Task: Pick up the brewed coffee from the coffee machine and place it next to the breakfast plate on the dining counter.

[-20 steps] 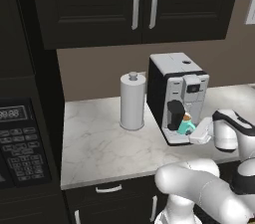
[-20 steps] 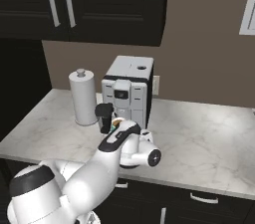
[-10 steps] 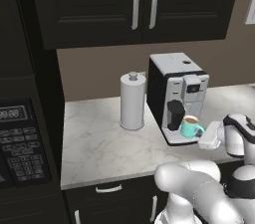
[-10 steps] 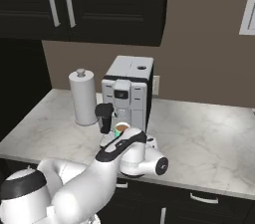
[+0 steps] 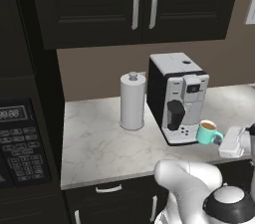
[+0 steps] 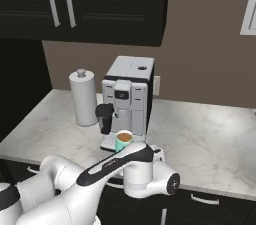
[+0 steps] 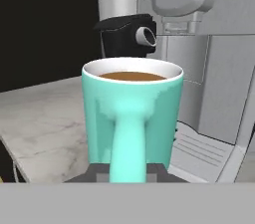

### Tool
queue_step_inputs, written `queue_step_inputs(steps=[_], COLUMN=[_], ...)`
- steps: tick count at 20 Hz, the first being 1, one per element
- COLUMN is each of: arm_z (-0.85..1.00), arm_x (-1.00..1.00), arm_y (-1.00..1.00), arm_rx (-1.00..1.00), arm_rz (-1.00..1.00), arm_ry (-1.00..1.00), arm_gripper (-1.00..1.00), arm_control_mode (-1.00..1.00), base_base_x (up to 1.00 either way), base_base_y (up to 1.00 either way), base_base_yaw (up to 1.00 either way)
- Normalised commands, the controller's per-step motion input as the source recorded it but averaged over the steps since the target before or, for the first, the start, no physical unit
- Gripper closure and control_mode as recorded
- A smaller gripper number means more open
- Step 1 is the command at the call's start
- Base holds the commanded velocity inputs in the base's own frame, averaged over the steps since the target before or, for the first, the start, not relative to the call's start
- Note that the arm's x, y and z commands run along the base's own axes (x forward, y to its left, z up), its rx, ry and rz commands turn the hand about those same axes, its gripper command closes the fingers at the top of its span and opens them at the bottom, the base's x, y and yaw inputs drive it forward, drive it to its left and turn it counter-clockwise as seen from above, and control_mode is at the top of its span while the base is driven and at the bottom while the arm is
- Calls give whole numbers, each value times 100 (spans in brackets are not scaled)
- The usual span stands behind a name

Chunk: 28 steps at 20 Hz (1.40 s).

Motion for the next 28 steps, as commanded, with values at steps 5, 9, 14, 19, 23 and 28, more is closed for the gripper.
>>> queue_step_inputs(steps=[5, 9, 14, 19, 23, 28], arm_z=[100, 98, 95, 62, 0, 0], arm_x=[-61, -43, -28, -7, 2, -13], arm_y=[-16, -1, 17, 30, 55, 15], arm_rx=[0, 0, -1, -7, -15, -1], arm_rz=[0, 0, 0, 0, -1, -1], arm_ry=[3, 8, 9, 4, 15, -6], arm_gripper=[100, 100, 100, 100, 100, 100], arm_control_mode=[-100, -100, -100, -100, -100, 100], base_base_x=[0, 0, 0, 0, 0, -14], base_base_y=[0, 0, 0, 0, 0, 0], base_base_yaw=[0, 0, 0, 0, 0, -2])
